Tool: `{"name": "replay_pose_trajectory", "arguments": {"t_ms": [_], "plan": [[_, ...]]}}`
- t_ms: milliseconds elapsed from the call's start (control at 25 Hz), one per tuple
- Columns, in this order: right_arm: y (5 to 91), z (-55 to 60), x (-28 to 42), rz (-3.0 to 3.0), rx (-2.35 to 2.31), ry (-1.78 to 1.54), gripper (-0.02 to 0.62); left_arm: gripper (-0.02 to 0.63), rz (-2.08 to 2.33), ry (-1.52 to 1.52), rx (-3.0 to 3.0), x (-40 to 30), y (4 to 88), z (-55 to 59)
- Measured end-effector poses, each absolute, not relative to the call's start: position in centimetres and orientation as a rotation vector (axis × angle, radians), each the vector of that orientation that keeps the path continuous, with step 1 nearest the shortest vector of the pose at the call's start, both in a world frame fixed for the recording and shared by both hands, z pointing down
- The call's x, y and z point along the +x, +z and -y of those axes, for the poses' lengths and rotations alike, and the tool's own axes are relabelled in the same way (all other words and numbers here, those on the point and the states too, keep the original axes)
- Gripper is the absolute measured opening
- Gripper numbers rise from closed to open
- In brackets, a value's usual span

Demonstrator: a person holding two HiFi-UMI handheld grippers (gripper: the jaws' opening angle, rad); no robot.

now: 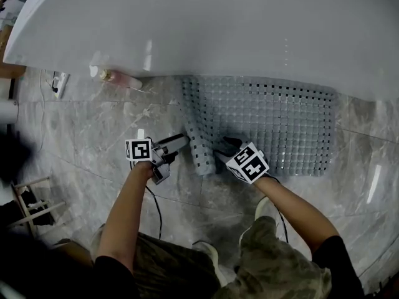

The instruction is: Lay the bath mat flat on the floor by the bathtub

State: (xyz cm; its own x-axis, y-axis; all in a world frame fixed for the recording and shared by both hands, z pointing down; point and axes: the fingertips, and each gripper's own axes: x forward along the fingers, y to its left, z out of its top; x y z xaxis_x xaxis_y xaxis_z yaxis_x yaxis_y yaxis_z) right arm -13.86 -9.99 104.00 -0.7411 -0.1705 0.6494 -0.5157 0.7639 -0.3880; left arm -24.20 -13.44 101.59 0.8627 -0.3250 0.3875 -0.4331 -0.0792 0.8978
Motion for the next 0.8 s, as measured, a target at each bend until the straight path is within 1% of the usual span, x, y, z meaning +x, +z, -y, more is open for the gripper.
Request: {"name": "replay_pose_trajectory", "arguments": {"t_ms": [80, 160, 280, 400, 480, 520, 560, 640, 800], "plan": [[102.1, 11.1, -13.7, 2.406, 0.584, 0.797, 0.212, 0.314, 0.583, 0.063, 1.679, -23.8, 100.9, 13.8], [99.4, 12.4, -13.6, 2.493, 0.662, 0.913, 0.212, 0.322, 0.57, 0.042, 1.684, -23.4, 100.5, 14.0], [96.2, 12.3, -15.2, 2.614, 0.576, 1.08, 0.213, 0.325, 0.558, 0.006, 1.708, -22.8, 99.9, 14.4], [97.2, 10.4, -17.3, 2.58, 0.421, 1.019, 0.213, 0.325, 0.535, -0.06, 1.688, -21.5, 99.6, 14.5], [98.9, 9.2, -18.1, 2.523, 0.378, 0.997, 0.213, 0.329, 0.523, 0.001, 1.7, -20.6, 100.2, 14.0], [99.6, 8.7, -18.3, 2.504, 0.37, 1.003, 0.213, 0.316, 0.521, 0.056, 1.716, -20.5, 100.7, 13.6], [100.1, 8.4, -18.3, 2.491, 0.371, 1.012, 0.213, 0.264, 0.524, 0.104, 1.725, -20.6, 101.1, 13.3], [100.8, 8.1, -17.9, 2.475, 0.383, 1.014, 0.213, 0.229, 0.551, 0.155, 1.716, -21.7, 101.8, 13.2], [103.0, 8.1, -16.1, 2.416, 0.397, 0.948, 0.213, 0.236, 0.662, 0.211, 1.682, -26.2, 103.1, 13.6]]}}
